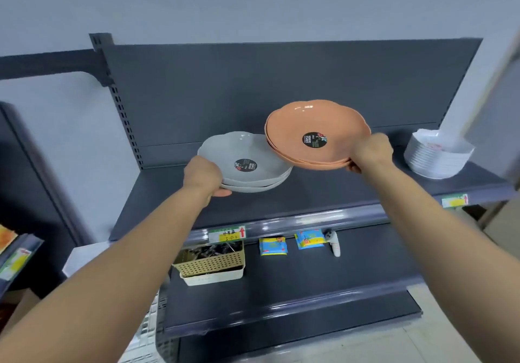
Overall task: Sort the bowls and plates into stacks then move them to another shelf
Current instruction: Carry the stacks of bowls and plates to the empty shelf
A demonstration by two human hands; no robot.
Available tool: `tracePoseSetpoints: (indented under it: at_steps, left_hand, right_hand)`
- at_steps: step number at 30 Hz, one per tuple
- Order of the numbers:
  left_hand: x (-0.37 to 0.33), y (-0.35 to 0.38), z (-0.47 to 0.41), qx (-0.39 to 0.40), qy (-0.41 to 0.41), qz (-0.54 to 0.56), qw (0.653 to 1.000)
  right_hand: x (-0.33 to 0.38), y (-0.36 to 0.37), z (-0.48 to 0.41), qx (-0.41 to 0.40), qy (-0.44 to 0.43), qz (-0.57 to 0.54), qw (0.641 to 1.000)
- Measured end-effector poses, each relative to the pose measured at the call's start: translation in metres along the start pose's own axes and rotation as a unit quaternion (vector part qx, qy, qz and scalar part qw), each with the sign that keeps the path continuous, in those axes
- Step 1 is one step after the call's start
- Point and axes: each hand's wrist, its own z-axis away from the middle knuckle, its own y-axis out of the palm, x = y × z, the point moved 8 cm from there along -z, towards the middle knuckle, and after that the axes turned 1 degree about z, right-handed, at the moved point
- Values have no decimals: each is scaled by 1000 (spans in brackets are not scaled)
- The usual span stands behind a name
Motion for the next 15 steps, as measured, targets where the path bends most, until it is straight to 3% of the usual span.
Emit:
tracePoseSetpoints:
  at_steps: [15]
  left_hand:
    - [18, 114, -103, 65, -70, -38, 995]
  right_hand:
    - [-56, -7, -114, -59, 47, -18, 997]
